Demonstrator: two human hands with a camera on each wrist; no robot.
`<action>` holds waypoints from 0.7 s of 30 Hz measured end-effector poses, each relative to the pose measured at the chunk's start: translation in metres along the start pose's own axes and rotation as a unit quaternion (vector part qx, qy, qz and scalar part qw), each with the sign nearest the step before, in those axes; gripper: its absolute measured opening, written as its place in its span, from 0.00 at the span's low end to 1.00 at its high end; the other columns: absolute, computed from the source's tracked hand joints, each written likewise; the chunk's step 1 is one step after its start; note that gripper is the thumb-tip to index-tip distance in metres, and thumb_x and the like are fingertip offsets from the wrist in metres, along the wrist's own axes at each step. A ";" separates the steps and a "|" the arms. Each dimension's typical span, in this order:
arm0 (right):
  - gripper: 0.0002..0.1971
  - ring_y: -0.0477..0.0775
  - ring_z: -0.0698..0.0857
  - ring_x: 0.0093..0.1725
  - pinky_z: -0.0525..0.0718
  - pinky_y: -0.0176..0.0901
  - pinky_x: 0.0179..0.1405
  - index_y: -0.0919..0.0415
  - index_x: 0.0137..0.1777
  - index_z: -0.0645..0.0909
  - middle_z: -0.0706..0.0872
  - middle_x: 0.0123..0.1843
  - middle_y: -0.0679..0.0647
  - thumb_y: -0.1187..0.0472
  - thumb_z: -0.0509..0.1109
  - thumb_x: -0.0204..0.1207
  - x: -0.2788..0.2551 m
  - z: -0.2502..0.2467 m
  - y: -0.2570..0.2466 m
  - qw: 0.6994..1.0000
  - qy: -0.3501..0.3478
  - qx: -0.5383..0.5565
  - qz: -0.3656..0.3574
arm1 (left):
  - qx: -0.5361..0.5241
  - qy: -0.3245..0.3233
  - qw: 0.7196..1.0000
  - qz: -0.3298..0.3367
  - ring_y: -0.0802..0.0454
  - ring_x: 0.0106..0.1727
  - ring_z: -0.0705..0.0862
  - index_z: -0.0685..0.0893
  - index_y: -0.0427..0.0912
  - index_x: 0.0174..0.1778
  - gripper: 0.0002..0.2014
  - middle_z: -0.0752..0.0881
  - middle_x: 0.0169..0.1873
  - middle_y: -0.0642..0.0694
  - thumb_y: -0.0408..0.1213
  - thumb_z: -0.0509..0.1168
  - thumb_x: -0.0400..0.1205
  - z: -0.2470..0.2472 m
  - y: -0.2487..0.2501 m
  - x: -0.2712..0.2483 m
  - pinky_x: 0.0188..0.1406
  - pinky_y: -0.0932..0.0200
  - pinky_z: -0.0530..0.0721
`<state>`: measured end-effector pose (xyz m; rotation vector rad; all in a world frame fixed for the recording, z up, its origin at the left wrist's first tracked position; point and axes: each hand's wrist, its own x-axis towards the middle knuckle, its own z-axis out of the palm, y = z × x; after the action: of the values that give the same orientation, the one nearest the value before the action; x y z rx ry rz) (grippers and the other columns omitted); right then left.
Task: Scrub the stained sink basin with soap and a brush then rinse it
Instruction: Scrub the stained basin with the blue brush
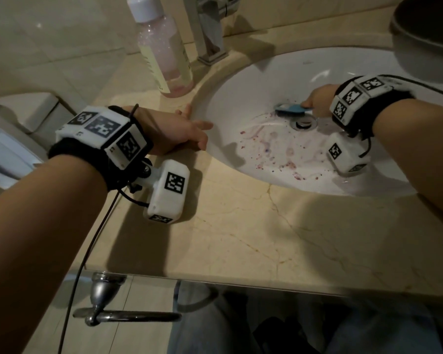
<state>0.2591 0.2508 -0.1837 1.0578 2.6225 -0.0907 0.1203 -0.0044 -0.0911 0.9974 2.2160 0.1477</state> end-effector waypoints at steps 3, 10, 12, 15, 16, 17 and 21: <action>0.21 0.62 0.78 0.44 0.81 0.48 0.53 0.66 0.71 0.73 0.78 0.46 0.59 0.53 0.61 0.83 0.009 0.017 -0.005 0.999 -0.010 -0.028 -0.013 | -0.006 0.000 1.000 0.002 0.48 0.83 0.33 0.61 0.57 0.80 0.33 0.32 0.82 0.51 0.31 0.59 0.80 0.001 0.001 -0.001 0.81 0.46 0.41; 0.18 0.59 0.76 0.46 0.74 0.46 0.49 0.53 0.70 0.77 0.81 0.56 0.57 0.59 0.65 0.81 0.009 0.017 -0.023 0.993 -0.025 0.085 -0.081 | -0.004 -0.001 1.000 0.005 0.49 0.83 0.32 0.60 0.57 0.81 0.33 0.32 0.82 0.51 0.32 0.59 0.80 0.000 -0.001 0.000 0.80 0.45 0.38; 0.23 0.60 0.79 0.42 0.77 0.46 0.46 0.47 0.73 0.75 0.85 0.58 0.58 0.65 0.65 0.80 0.010 0.009 -0.019 0.987 -0.046 0.101 -0.114 | 0.003 0.002 1.000 0.009 0.49 0.83 0.32 0.60 0.57 0.81 0.33 0.32 0.82 0.51 0.32 0.59 0.80 0.000 -0.002 0.002 0.80 0.44 0.37; 0.24 0.63 0.82 0.47 0.78 0.46 0.48 0.51 0.74 0.75 0.85 0.62 0.62 0.67 0.66 0.78 0.003 -0.005 -0.003 0.992 0.023 0.099 -0.072 | 0.003 0.006 1.000 0.010 0.48 0.83 0.32 0.61 0.58 0.80 0.33 0.33 0.82 0.50 0.32 0.60 0.79 -0.001 -0.004 0.004 0.80 0.44 0.39; 0.24 0.65 0.82 0.52 0.78 0.46 0.52 0.55 0.75 0.75 0.83 0.65 0.63 0.67 0.65 0.79 0.001 -0.006 0.002 0.994 0.041 0.090 -0.036 | 0.004 0.006 1.000 0.010 0.48 0.83 0.32 0.62 0.59 0.80 0.33 0.33 0.82 0.50 0.32 0.60 0.79 -0.001 -0.004 0.004 0.80 0.43 0.39; 0.23 0.66 0.81 0.55 0.78 0.46 0.55 0.59 0.75 0.74 0.81 0.67 0.65 0.67 0.64 0.80 -0.001 -0.006 0.006 0.996 0.041 0.080 0.002 | 0.007 0.007 1.000 0.010 0.48 0.83 0.33 0.62 0.59 0.80 0.33 0.33 0.82 0.50 0.33 0.60 0.79 -0.001 -0.004 0.004 0.80 0.43 0.39; 0.19 0.65 0.80 0.52 0.78 0.48 0.56 0.71 0.71 0.75 0.82 0.56 0.66 0.60 0.60 0.85 0.002 0.006 0.000 0.997 -0.008 0.047 0.058 | 0.006 0.012 1.000 0.010 0.47 0.83 0.34 0.62 0.57 0.80 0.33 0.33 0.82 0.50 0.32 0.60 0.79 0.000 -0.002 0.005 0.80 0.43 0.40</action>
<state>0.2590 0.2507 -0.1903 1.2328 2.5579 -0.1986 0.1167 -0.0028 -0.0943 1.0301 2.2317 0.1553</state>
